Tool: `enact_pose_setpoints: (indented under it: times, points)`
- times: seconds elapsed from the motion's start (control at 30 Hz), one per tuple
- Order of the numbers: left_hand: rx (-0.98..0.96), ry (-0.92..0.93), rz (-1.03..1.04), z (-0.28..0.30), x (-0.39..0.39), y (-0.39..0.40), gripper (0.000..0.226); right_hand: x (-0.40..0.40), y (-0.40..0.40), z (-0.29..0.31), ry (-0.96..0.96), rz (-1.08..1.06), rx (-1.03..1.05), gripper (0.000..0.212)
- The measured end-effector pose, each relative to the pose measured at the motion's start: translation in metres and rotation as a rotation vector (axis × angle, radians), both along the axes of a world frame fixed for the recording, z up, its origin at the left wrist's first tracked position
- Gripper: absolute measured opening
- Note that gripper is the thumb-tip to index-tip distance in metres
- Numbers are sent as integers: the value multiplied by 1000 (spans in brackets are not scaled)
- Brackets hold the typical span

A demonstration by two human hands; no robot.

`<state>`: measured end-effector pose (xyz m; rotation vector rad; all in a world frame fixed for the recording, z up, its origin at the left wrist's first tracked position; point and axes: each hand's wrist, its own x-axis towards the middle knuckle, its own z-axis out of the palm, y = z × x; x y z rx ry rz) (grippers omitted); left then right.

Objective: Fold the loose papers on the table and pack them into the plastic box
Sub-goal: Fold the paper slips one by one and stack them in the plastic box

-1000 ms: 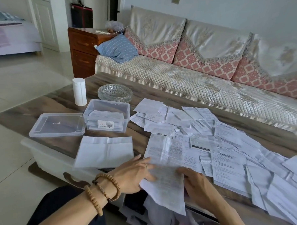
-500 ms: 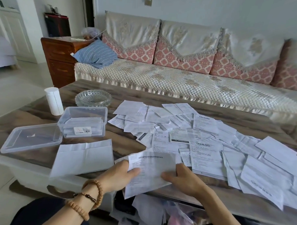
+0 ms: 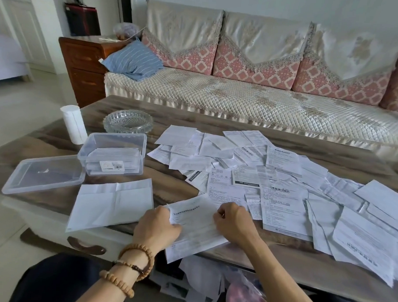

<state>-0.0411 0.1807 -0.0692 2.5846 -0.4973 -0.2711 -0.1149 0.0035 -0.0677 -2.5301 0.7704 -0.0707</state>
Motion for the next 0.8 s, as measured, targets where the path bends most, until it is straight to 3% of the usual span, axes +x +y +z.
enact_pose_setpoints:
  times: [0.23,0.53,0.8]
  points:
    - [11,-54,60,-15,9,4,39,6,-3,-5,41,-50,53,31]
    - [89,-54,70,-6,11,11,42,11,7,-8,48,-20,-156,28]
    - [135,-126,56,-2,9,13,37,14,7,-11,53,-30,-148,30]
